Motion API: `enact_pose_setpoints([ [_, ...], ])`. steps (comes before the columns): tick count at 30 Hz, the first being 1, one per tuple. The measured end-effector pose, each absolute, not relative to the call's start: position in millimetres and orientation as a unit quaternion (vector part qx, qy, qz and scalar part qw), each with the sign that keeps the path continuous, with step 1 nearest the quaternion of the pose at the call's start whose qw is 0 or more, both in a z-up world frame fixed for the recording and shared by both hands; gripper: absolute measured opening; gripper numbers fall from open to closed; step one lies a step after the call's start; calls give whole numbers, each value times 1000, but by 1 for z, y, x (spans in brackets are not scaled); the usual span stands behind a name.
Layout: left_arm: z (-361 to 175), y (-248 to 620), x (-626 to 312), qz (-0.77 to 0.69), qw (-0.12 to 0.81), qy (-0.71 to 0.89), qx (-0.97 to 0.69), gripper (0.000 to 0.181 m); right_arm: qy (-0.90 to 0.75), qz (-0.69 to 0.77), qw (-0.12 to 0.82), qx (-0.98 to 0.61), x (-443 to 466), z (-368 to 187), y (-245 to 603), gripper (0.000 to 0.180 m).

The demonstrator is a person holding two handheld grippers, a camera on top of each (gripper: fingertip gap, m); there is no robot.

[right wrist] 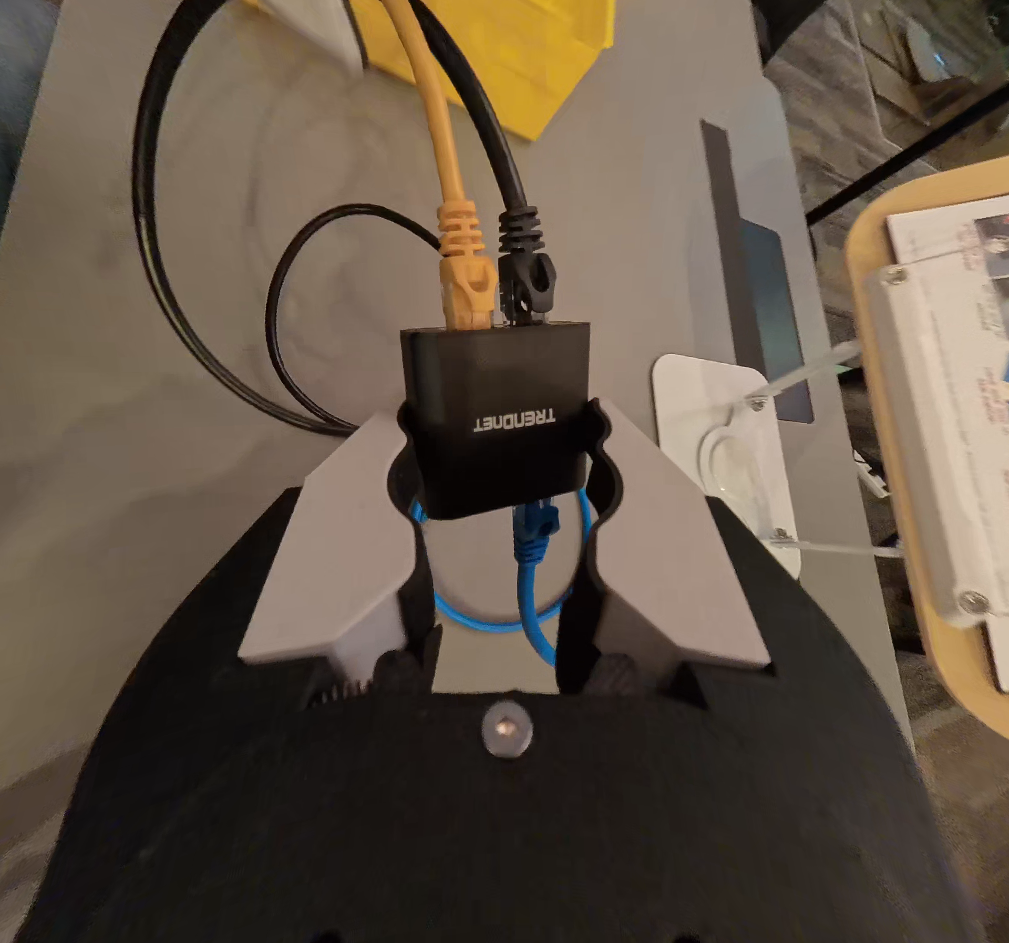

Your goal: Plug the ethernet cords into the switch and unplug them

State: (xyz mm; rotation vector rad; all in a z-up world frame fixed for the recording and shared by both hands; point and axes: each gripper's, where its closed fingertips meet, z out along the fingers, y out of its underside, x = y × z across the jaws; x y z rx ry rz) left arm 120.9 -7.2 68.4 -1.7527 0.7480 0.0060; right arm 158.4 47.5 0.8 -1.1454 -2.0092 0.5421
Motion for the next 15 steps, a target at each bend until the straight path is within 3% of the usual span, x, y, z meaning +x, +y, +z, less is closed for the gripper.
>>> enact_pose_setpoints([
  [8,158,-48,46,-75,746,144,-646,47,-707,192,449,-512,174,86,90,59],
  [15,98,-39,26,-94,720,98,-681,42,-609,191,523,-565,208,179,129,59],
])
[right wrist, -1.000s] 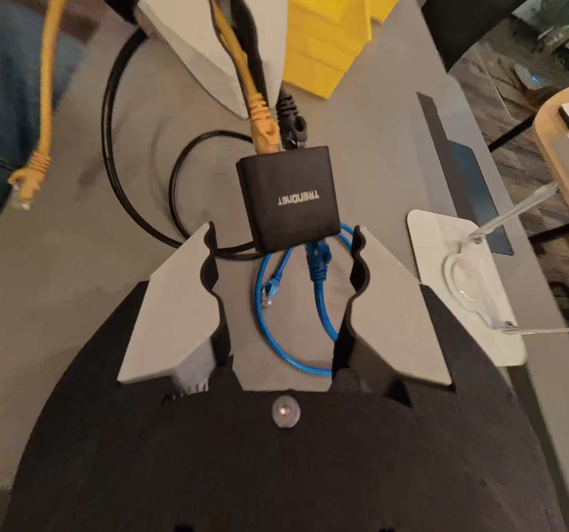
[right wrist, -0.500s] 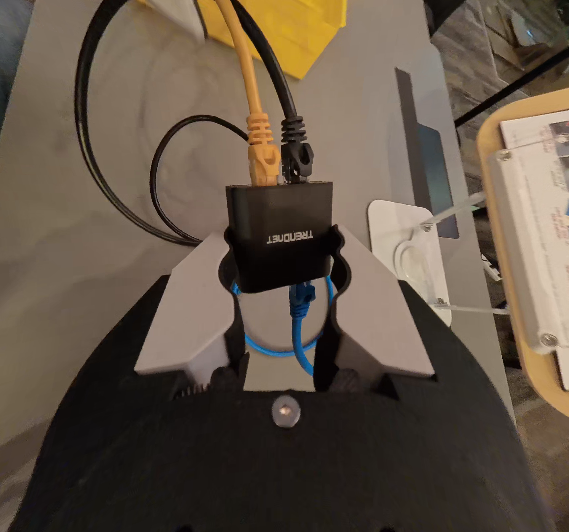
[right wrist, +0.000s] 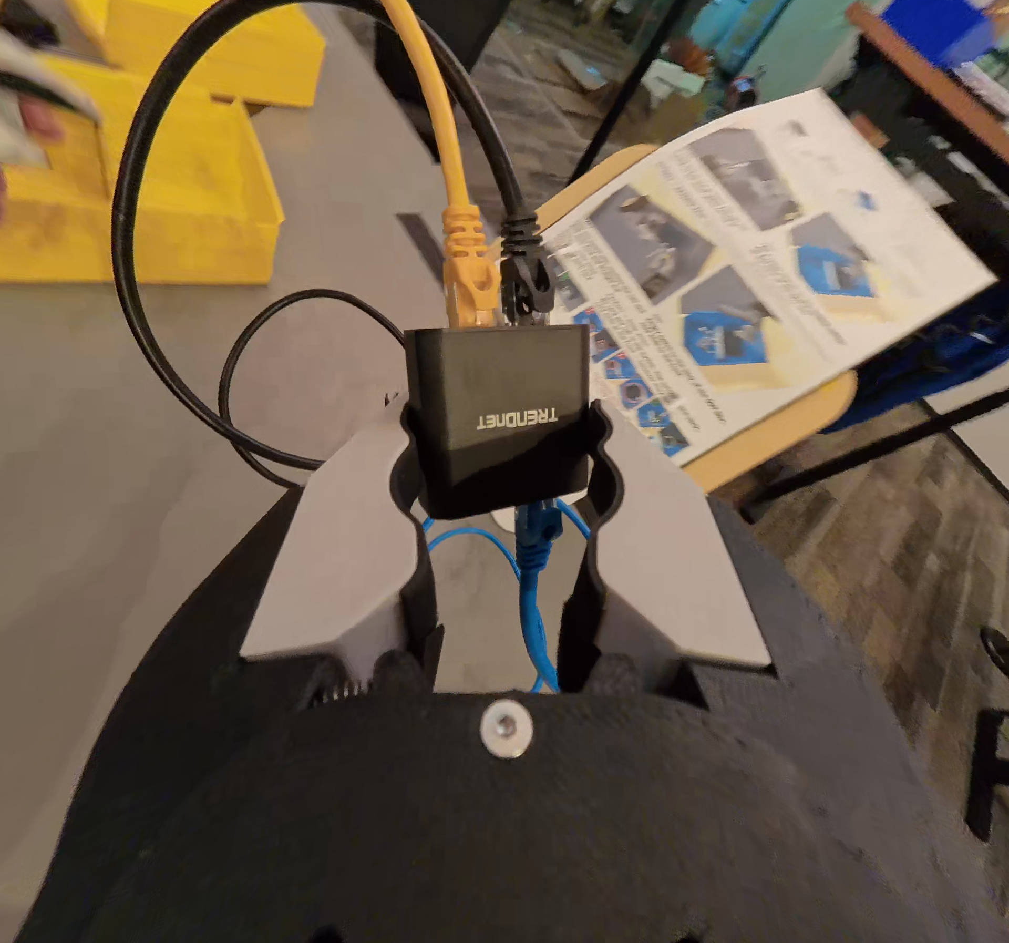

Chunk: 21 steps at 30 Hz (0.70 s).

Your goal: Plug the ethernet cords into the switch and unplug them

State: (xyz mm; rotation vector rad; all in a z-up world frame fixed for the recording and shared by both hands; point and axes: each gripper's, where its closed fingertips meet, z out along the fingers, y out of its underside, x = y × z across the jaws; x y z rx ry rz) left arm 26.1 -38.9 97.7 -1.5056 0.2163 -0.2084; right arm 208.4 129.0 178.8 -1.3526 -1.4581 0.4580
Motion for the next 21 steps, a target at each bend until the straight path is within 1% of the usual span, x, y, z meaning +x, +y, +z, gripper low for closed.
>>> enact_pose_setpoints([
  [3,59,-25,41,-102,683,117,-713,42,-558,206,549,-587,231,222,141,59],
  [5,37,-17,54,-128,658,125,-731,42,-526,176,572,-604,251,246,155,59],
  [7,19,-10,62,-132,644,131,-742,42,-487,176,592,-617,272,270,165,59],
  [11,-8,-3,75,-143,623,144,-755,42,-405,171,618,-652,325,287,184,59],
  [14,-20,-3,81,-165,613,145,-759,42,-348,173,623,-679,365,267,195,59],
  [16,-27,-3,85,-174,607,148,-761,41,-298,184,626,-697,395,243,204,58],
  [21,-40,-7,87,-181,596,151,-768,41,-167,207,624,-735,467,152,231,59],
])
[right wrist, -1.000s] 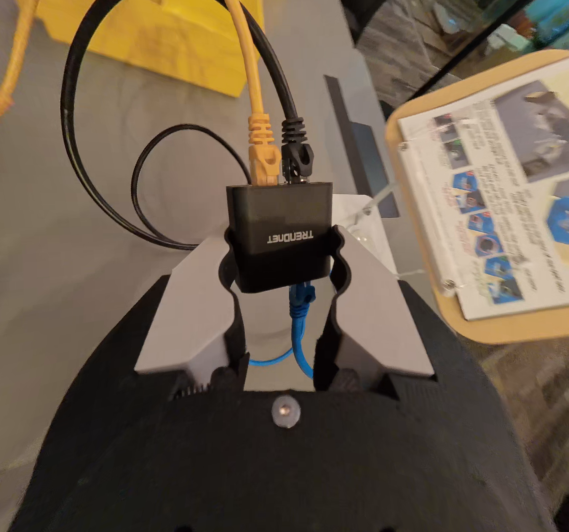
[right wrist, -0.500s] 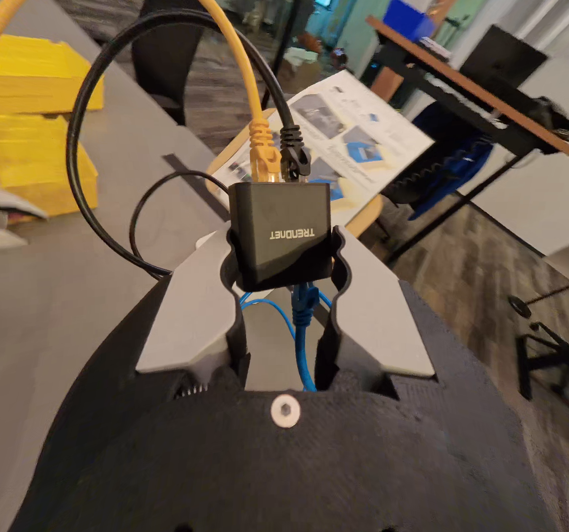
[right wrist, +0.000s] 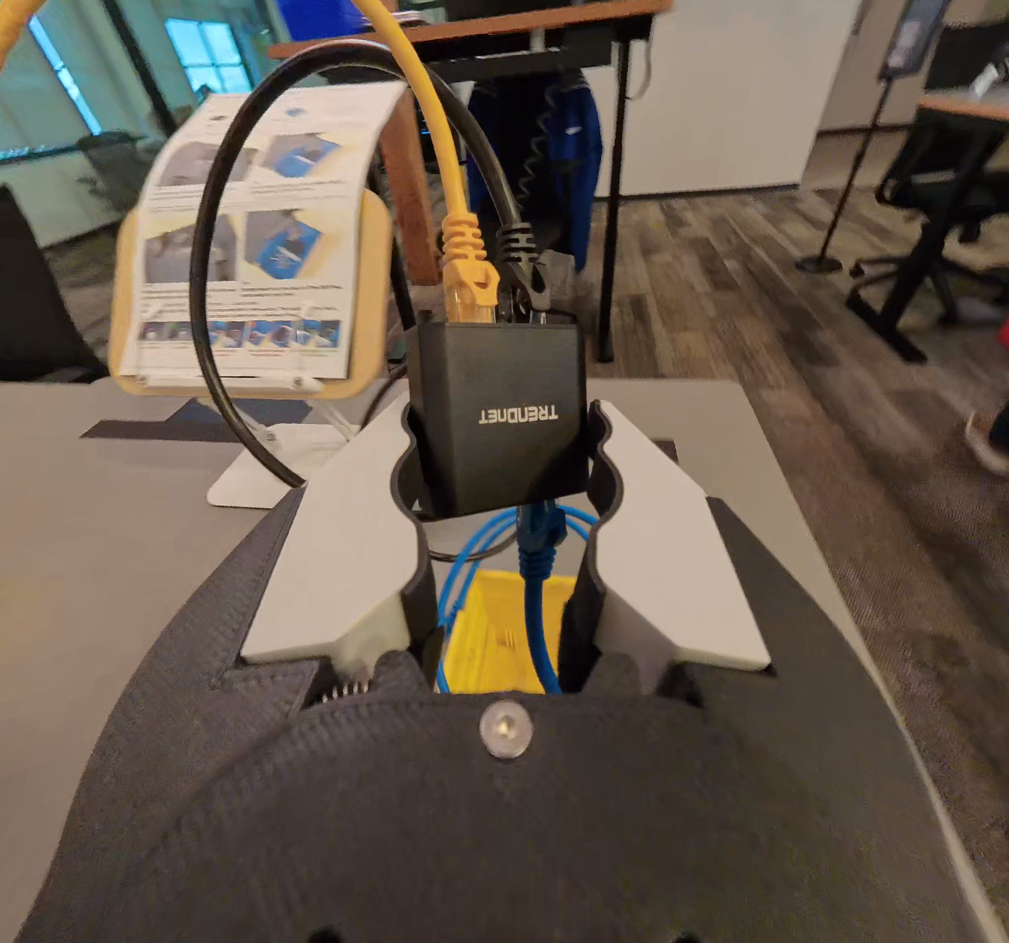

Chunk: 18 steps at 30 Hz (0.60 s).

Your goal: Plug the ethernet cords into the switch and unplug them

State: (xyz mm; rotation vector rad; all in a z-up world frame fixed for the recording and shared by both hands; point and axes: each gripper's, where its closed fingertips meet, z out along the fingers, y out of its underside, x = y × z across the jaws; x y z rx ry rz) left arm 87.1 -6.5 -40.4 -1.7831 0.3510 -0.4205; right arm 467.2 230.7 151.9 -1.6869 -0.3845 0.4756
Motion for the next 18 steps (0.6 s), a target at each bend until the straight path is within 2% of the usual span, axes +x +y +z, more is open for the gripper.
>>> enact_pose_setpoints([
  [4,-46,-8,87,-183,591,148,-772,41,-91,228,610,-753,505,85,240,58],
  [10,-52,-5,94,-183,582,154,-778,41,-43,230,556,-797,533,17,247,59],
  [18,-65,-3,103,-172,565,169,-789,41,-118,150,437,-879,530,-55,251,59],
])
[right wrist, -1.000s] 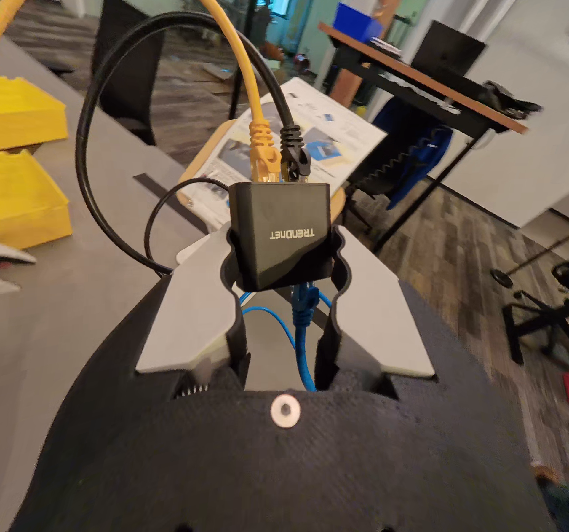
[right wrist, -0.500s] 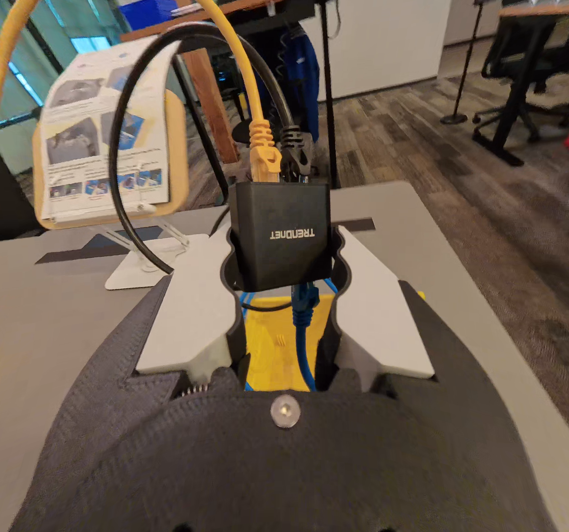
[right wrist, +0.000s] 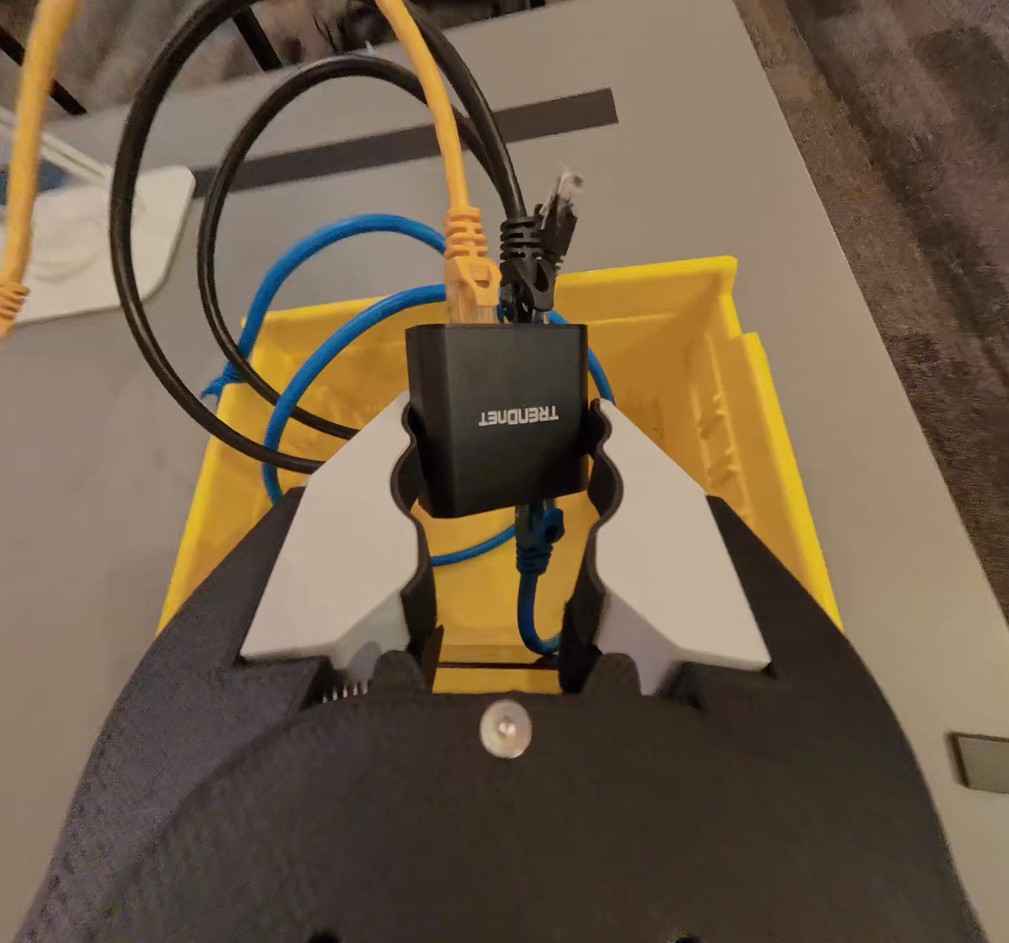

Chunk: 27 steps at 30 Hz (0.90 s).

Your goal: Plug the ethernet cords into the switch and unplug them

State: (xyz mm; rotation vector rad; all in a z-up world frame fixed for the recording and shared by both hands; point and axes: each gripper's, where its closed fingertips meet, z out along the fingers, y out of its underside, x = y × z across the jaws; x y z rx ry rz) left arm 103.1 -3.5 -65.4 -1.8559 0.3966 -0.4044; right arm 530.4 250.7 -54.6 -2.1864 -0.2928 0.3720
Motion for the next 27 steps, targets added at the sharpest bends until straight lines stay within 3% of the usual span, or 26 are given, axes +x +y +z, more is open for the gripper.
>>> enact_pose_setpoints([
  [6,-70,-3,100,-169,561,166,-793,41,-156,85,369,-912,535,-81,261,59],
  [13,-75,-3,99,-168,557,167,-796,41,-235,18,220,-947,535,-137,250,58],
  [19,-76,-2,100,-163,556,172,-797,41,-286,-22,137,-948,532,-147,254,58],
  [23,-70,-4,99,-154,559,178,-795,43,-302,-8,138,-943,528,-137,252,61],
  [27,-61,-5,94,-143,561,180,-795,45,-317,16,158,-935,523,-116,244,79],
])
